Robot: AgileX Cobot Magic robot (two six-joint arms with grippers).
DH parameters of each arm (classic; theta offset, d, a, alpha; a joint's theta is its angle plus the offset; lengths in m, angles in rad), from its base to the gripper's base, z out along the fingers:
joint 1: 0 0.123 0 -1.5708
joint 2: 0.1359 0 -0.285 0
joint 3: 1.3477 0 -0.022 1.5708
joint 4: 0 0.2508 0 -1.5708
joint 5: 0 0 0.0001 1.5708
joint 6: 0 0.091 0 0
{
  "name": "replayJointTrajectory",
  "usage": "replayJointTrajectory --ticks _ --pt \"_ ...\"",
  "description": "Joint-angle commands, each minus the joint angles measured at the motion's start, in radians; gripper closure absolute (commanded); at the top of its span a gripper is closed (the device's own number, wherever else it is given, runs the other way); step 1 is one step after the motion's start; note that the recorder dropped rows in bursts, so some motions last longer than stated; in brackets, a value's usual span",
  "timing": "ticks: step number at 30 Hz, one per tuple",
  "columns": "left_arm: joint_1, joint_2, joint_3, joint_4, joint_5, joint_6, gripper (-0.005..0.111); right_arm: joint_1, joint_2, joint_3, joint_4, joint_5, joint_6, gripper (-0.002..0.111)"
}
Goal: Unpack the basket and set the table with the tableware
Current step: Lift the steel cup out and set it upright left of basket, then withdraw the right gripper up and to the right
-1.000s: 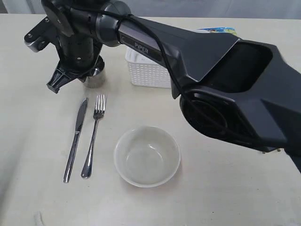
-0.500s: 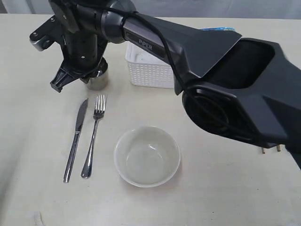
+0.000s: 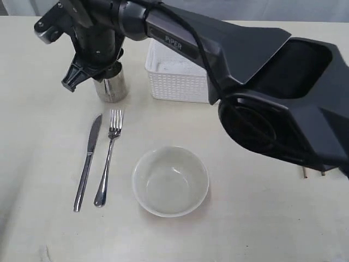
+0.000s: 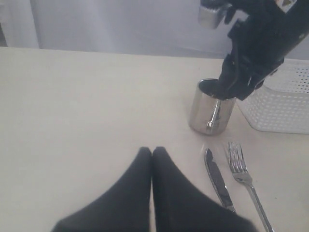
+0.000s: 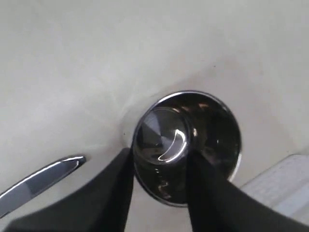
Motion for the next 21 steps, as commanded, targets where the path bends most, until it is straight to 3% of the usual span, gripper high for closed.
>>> replayJointTrajectory --ticks 1,8,9,12,13,21 --pt "-0.005 -0.004 0.004 0.001 -0.002 0.003 0.107 -0.005 -0.064 -0.006 -0.019 -0.007 0.009 0.073" --pt "-0.005 -0.004 0.004 0.001 -0.002 0.003 0.107 -0.005 -0.171 -0.006 -0.011 0.065 0.018 0.073" --pt "-0.005 -0.004 0.004 0.001 -0.002 0.003 0.107 -0.005 -0.19 -0.006 -0.011 0.09 0.024 0.077" --pt "-0.005 -0.004 0.004 0.001 -0.002 0.003 0.107 -0.005 -0.25 -0.006 -0.006 0.091 0.024 0.104" --pt "-0.005 -0.004 0.004 0.001 -0.002 0.003 0.107 -0.005 -0.271 -0.006 -0.006 0.091 0.024 0.108" --pt "-0.005 -0.004 0.004 0.001 -0.002 0.003 0.107 -0.1 -0.393 -0.006 0.002 0.091 0.053 0.109"
